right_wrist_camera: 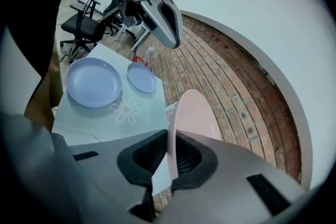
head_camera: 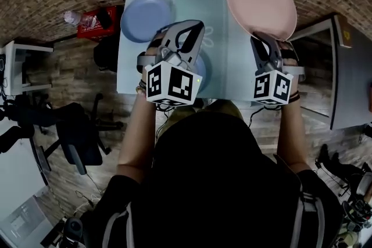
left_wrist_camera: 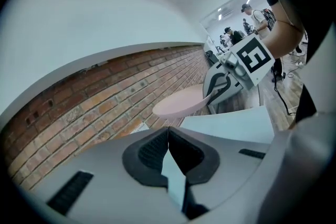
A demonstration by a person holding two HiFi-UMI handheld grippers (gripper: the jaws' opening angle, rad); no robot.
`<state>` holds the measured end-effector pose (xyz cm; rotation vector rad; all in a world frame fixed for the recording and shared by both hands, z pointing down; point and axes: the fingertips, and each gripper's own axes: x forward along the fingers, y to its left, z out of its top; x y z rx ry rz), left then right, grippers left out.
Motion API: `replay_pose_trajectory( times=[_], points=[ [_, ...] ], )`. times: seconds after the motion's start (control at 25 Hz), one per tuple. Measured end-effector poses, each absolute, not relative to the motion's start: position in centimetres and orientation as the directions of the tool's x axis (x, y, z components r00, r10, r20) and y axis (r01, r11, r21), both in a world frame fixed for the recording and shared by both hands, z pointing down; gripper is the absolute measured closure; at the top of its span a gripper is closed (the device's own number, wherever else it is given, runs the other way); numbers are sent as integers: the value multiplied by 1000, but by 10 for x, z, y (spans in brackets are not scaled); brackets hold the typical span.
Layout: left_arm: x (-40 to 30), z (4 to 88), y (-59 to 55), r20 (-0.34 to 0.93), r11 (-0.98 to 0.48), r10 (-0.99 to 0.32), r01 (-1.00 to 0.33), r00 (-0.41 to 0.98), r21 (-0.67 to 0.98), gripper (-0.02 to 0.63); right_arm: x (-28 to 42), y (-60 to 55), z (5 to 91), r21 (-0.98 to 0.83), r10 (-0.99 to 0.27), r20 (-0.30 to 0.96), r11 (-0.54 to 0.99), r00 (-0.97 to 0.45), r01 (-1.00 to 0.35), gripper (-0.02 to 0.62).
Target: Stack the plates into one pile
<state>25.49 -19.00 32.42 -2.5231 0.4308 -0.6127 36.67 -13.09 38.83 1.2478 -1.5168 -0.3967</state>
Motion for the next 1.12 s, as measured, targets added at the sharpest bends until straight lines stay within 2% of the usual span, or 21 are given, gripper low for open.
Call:
replay_pose_trajectory(
  times=[0.52, 1.12],
  points=[
    [209, 314, -175, 320, -818, -329, -99, 889, -566, 583, 252, -113, 340, 807, -896, 438, 352, 80, -474, 546],
    [174, 308, -164, 304, -820, -266, -49, 915, -571, 583, 208, -113, 334, 816, -898, 425, 324, 115, -479, 546]
  ],
)
